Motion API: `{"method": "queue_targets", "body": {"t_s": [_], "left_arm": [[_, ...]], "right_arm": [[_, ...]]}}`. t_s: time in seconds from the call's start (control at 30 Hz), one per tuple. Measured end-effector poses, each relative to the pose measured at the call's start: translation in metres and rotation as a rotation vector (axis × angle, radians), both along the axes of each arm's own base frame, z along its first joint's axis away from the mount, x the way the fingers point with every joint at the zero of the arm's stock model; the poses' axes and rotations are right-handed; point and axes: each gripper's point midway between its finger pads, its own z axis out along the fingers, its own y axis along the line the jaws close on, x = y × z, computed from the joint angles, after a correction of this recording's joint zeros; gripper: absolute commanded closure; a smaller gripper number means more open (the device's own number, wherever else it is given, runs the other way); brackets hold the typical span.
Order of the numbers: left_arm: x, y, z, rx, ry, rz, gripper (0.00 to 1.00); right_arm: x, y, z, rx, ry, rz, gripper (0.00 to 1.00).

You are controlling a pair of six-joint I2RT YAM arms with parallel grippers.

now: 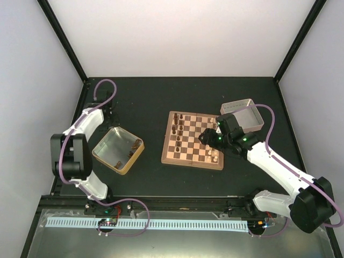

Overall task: Set up the chess pieces on the board
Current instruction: Adjust the storage box at the center of the board.

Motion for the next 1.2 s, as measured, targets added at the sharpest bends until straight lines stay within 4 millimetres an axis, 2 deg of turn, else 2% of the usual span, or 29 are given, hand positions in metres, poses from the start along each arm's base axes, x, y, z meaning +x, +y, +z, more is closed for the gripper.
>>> {"method": "queue_targets", "body": {"t_s": [0.1, 0.2, 0.47, 0.67, 0.9, 1.2], "left_arm": [[-0.006, 0.008, 0.019, -0.028, -0.058, 0.042, 0.38], [-0.012, 0.008, 0.024, -0.054, -0.075, 0.052, 0.38], [-0.029, 0.004, -0.007, -0.093, 0.021, 0.046, 0.48], [-0.025, 0.008, -0.018, -0.090, 0.054, 0.046, 0.46], [-0.024, 0.011, -0.031, -0.077, 0.090, 0.046, 0.67], [-0.028, 0.009, -0.033, -0.088, 0.105, 0.053, 0.79]], "right_arm": [[0.000, 0.000, 0.000, 0.002, 0.001, 0.003, 0.42], [-0.001, 0.001, 0.000, 0.004, 0.003, 0.005, 0.42], [-0.002, 0.003, 0.001, 0.012, 0.007, 0.017, 0.43], [-0.003, 0.003, 0.001, 0.014, 0.006, 0.018, 0.43], [-0.003, 0.003, 0.001, 0.014, 0.007, 0.017, 0.43], [-0.003, 0.004, 0.000, 0.015, 0.013, 0.023, 0.43]]}}
